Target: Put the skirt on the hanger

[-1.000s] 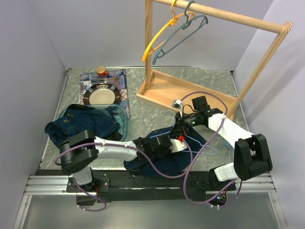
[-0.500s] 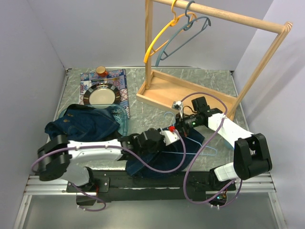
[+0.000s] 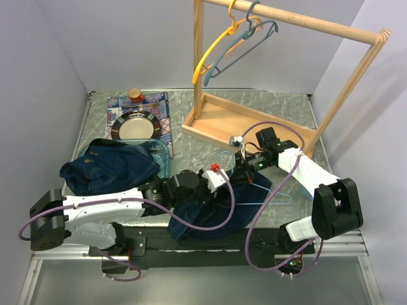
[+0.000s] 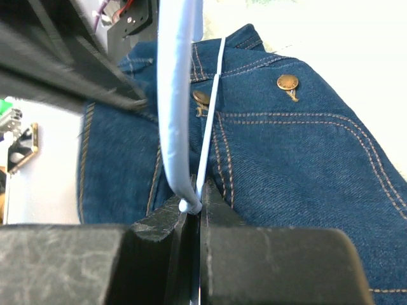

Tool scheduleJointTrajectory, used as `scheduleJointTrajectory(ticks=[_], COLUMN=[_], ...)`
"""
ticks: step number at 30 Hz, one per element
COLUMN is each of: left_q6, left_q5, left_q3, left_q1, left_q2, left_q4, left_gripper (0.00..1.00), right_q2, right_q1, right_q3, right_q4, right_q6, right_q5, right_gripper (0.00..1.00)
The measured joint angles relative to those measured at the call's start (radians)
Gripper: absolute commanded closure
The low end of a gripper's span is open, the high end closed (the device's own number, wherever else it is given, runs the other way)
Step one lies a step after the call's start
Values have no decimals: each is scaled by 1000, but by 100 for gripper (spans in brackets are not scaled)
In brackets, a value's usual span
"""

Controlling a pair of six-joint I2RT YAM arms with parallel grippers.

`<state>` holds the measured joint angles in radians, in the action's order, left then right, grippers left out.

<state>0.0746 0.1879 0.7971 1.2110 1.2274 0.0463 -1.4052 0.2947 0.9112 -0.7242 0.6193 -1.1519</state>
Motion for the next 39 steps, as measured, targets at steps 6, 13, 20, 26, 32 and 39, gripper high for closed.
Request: scheduleJointTrajectory(ticks=[6,13,20,26,32,39], left_q6=[-52,-122,-140,-142,-126,-65], left_q5=[-65,-201,-309,-320,-263,-206], left_q3=[-131,-144,-51,-41,-11,134], left_q1=[-3,18,76,140,237,343], left_q2=[-116,-235,-220,-202,-212,-188], left_q4=[-4,16,-30,-19,-30,-28], left_gripper=[99,99,99,99,99,99], right_q2=[0,-2,-5,26,117,261], right_q1=[0,25,79,79,79,79], right_q3=[6,49,236,350,390,438], right_q4=[-28,-83,-230,-333,-408,-418], right_q6=[41,87,146,163,134,24], right_q5=[8,39,131,191,238,256], right_gripper=[100,100,100,100,100,100])
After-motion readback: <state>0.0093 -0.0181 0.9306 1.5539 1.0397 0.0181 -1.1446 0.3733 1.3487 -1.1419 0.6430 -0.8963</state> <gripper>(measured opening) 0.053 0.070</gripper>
